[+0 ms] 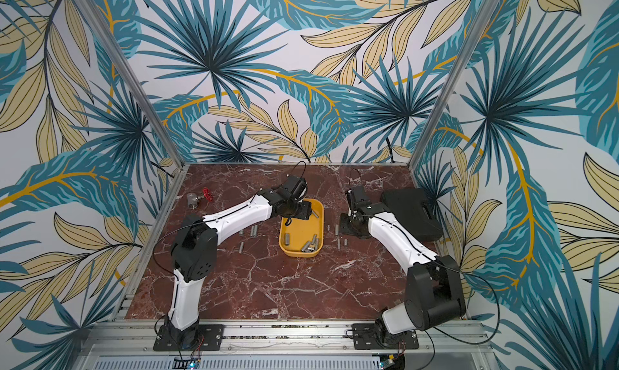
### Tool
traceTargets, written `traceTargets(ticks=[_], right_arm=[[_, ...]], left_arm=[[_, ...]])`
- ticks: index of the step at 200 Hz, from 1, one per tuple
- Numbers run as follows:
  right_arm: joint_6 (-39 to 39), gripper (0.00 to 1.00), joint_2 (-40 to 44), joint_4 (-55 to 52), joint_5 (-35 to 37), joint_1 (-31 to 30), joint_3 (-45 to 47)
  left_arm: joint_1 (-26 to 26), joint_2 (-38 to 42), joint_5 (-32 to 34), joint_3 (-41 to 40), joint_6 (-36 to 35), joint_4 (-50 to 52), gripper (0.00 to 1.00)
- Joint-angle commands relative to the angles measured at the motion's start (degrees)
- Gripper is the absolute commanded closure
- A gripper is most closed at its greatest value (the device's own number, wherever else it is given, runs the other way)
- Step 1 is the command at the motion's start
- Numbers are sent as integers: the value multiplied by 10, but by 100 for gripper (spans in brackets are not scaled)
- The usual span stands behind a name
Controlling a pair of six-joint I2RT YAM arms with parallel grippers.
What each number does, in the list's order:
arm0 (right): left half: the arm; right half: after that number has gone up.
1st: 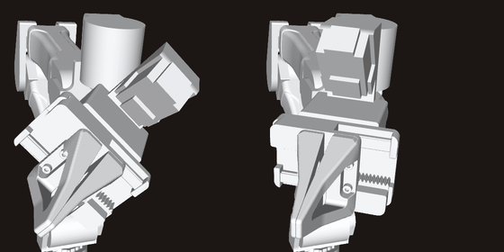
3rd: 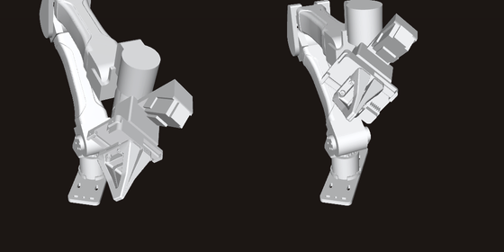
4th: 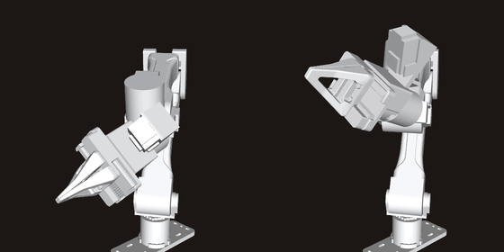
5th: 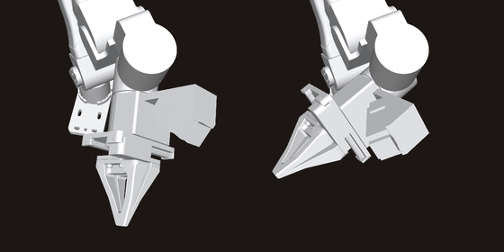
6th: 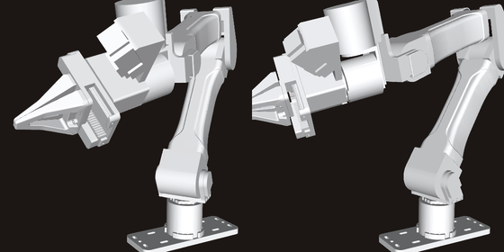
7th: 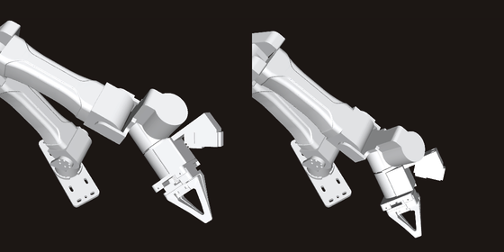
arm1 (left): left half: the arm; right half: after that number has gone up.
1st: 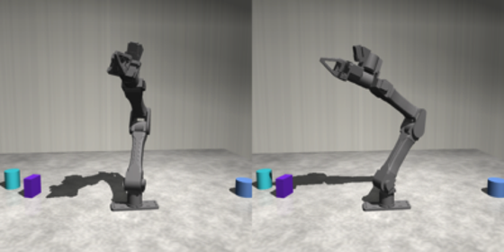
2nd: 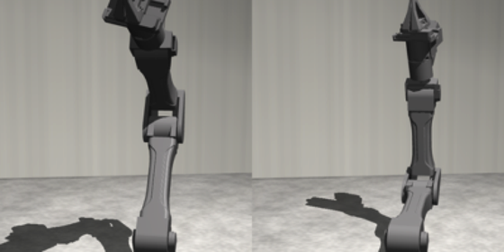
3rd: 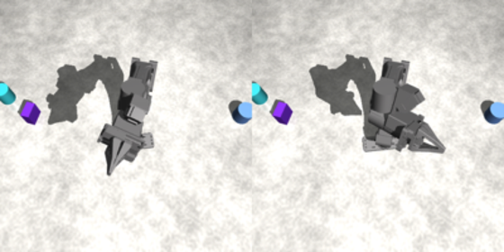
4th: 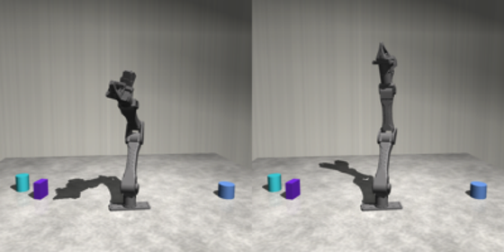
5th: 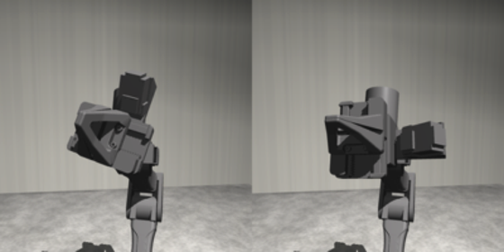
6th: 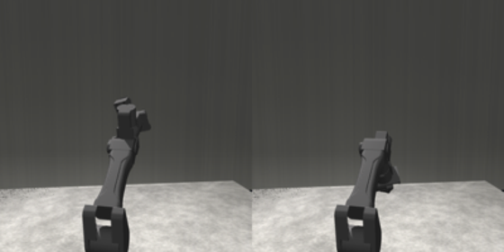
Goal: Take out the socket from the storage box
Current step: Pick up the socket head from the storage box.
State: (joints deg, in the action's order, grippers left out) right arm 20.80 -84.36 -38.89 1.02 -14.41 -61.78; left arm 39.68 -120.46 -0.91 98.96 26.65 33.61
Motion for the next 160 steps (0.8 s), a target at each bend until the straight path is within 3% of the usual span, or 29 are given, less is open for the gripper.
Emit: traceTargets(ticks=[1,87,108,160], right_arm=[[7,75,17,-4,-8,6,22],[11,75,25,6,-22,11,55],[10,75,25,7,-24,12,57],[10,75,24,10,-26,14,61]], left_arm=[[3,-31,4,61,8,22,42],[13,-156,38,208,5,65,42],[18,-185,72,224,-7,64,42],[20,-207,83,228,-8,61,42]])
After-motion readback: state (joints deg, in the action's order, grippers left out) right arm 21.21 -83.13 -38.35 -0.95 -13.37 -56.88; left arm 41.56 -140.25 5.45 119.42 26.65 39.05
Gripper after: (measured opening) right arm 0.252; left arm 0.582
